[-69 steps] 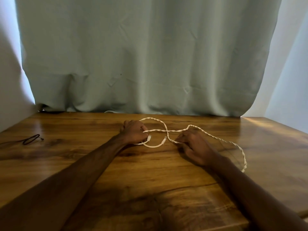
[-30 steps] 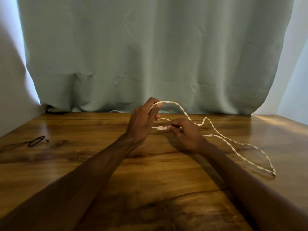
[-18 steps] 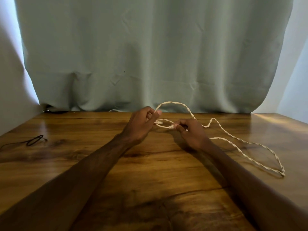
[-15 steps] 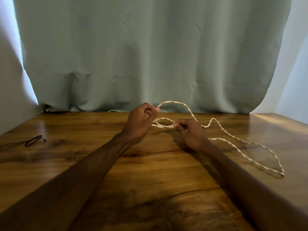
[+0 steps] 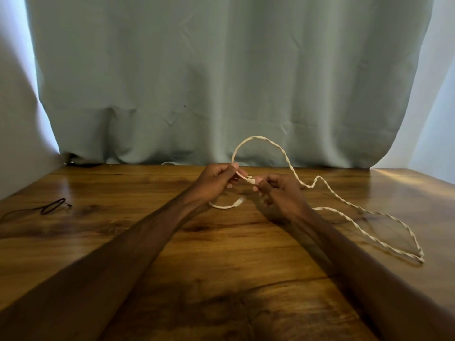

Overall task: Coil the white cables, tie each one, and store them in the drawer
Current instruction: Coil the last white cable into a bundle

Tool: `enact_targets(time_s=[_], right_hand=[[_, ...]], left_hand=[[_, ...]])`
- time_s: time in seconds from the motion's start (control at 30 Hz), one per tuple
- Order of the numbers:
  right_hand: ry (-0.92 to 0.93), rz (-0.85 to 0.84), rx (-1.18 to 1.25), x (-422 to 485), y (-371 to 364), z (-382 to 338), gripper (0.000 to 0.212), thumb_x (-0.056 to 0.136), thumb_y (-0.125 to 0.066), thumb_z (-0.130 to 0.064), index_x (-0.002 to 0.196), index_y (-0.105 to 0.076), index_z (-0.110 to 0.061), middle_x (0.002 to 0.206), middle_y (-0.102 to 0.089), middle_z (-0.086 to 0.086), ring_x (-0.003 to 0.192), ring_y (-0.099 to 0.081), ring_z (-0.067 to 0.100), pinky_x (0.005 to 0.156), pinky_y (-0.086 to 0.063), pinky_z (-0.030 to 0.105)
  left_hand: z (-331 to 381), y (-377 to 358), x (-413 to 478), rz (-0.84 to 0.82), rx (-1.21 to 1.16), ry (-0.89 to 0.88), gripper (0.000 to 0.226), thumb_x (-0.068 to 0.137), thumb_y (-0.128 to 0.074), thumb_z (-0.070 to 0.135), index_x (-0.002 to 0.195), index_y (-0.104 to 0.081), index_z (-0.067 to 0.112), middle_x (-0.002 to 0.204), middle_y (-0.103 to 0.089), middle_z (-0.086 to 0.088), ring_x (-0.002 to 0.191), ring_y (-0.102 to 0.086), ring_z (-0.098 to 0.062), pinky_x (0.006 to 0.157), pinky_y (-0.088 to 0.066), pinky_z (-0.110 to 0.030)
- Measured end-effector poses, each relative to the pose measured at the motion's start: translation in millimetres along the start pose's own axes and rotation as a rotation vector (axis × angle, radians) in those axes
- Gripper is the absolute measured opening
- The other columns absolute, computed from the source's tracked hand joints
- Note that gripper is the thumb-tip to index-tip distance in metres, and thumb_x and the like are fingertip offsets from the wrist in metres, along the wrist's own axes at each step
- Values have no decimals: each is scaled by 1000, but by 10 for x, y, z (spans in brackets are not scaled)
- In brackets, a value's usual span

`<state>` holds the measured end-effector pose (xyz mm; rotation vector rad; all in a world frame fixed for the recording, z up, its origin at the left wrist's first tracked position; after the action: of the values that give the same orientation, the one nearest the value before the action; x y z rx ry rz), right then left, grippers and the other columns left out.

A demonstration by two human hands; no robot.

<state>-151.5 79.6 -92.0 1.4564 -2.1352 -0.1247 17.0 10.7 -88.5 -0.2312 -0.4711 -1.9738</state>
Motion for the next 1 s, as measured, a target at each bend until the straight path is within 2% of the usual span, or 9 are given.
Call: enact_targets(time_s=[0.1, 0.2, 0.33, 0.43, 0.53, 0.6, 0.73, 0.87, 1.0], right_hand=[[-77, -90, 135, -96, -100, -49, 17, 103, -57, -17, 104, -72, -10, 86, -78, 9, 73, -66, 23, 60, -53, 36], [46, -154, -12, -142, -170, -139, 16, 103, -59, -22, 102, -73, -15, 82, -78, 5, 67, -69, 16, 60, -53, 28], [479, 183, -291, -198, 19, -450, 6, 97, -68, -19, 99, -73, -18, 87, -71, -11, 80, -66, 4, 69, -47, 15], [677, 375, -411, -256, 126, -632, 29, 93, -70, -14, 121, -63, -13, 117, -62, 1, 106, -56, 13, 87, -44, 24], [615, 347, -526, -151, 132, -559, 36, 101, -56, -27, 136, -54, -17, 134, -56, 2, 125, -49, 19, 104, -40, 37], [614, 296, -495, -113, 125, -488, 30, 107, -45, -28, 130, -61, -17, 121, -64, 2, 113, -58, 20, 96, -46, 46], [644, 331, -283, -137, 242, -506, 25, 109, -46, -16, 108, -70, -11, 81, -60, -8, 73, -56, 7, 67, -44, 28], [597, 302, -271, -95, 234, -453, 23, 108, -50, -17, 107, -72, -13, 79, -64, -10, 68, -56, 4, 64, -42, 22], [511, 119, -387, -64, 19, -323, 19, 104, -55, -17, 105, -73, -21, 83, -72, -3, 67, -63, 8, 61, -47, 25]], left_hand=[[97, -47, -3, -8, -280, 18, 43, 109, -45, 36, 96, -74, 6, 102, -78, -11, 103, -74, -25, 91, -59, -32], [151, -58, 14, 11, -457, 50, 39, 107, -48, 40, 81, -61, 15, 71, -65, -4, 75, -70, -20, 77, -60, -33], [186, -26, 46, 67, -518, 65, 41, 105, -53, 39, 70, -49, 18, 51, -32, 7, 44, -34, -9, 52, -45, -27], [257, -68, 19, -53, -499, 100, 42, 107, -49, 37, 68, -46, 20, 48, -27, 10, 39, -21, -5, 38, -20, -20], [349, -180, -54, -242, -521, 150, 42, 108, -45, 36, 68, -46, 22, 48, -28, 13, 39, -17, -3, 38, -12, -19], [398, -278, -109, -354, -557, 183, 42, 108, -44, 37, 68, -49, 23, 48, -30, 13, 41, -16, -3, 40, -11, -20], [460, -481, -218, -542, -651, 270, 45, 108, -41, 42, 68, -49, 22, 46, -31, 14, 45, -10, -6, 40, -10, -18], [529, -557, -245, -609, -709, 255, 38, 110, -39, 37, 80, -55, 19, 47, -34, 14, 43, -14, -5, 41, -12, -17], [550, -559, -182, -544, -782, 204, 27, 106, -36, 5, 123, -56, 7, 70, -54, 8, 45, -37, -1, 40, -24, -13]])
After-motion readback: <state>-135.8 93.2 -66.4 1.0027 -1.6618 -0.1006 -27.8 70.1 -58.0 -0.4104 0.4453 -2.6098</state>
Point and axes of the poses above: each hand's wrist, its own x-axis towards the middle knuckle, its own y-axis out of the back of the hand, z = x × y, the point moved 7 cm from there along x, towards the middle knuckle
